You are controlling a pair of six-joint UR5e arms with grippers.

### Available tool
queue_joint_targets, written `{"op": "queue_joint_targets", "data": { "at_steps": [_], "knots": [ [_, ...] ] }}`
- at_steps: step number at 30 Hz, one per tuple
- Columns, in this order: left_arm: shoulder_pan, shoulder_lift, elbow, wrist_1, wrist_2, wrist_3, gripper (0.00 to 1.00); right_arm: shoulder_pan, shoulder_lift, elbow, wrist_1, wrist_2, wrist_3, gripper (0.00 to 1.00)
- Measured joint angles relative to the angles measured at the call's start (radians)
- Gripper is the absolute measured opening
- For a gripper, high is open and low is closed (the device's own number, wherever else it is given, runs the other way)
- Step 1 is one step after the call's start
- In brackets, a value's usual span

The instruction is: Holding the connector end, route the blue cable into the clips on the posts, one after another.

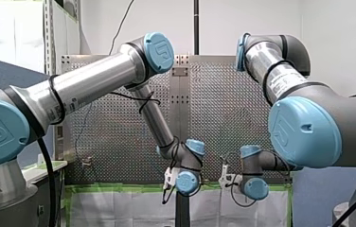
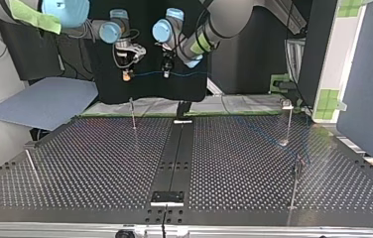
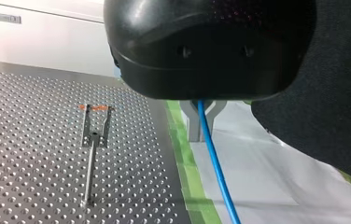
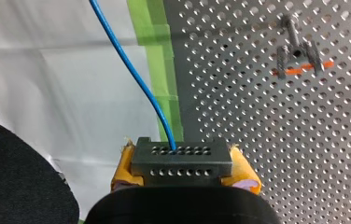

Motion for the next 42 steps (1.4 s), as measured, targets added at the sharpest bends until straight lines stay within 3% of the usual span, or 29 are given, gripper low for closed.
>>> {"op": "queue_joint_targets", "data": {
  "at_steps": [7, 16, 29, 35, 42],
  "knots": [
    [-0.001, 0.0, 0.019, -0.005, 0.014, 0.002, 0.0, -0.065, 0.0, -0.02, -0.045, -0.065, 0.006, 0.0],
    [-0.005, -0.004, 0.062, -0.003, 0.046, -0.012, 0.0, -0.13, 0.0, -0.038, -0.063, -0.131, 0.0, 0.0],
    [0.003, -0.008, 0.082, 0.04, 0.096, -0.061, 0.0, -0.163, -0.001, -0.039, -0.076, -0.24, -0.004, 0.0],
    [-0.003, -0.041, 0.124, 0.018, 0.111, -0.081, 0.0, -0.176, -0.001, -0.039, -0.068, -0.284, -0.005, 0.0],
    [-0.02, -0.097, 0.181, 0.005, 0.082, -0.107, 0.0, -0.196, -0.002, -0.039, -0.063, -0.298, -0.004, 0.0]
  ]
}}
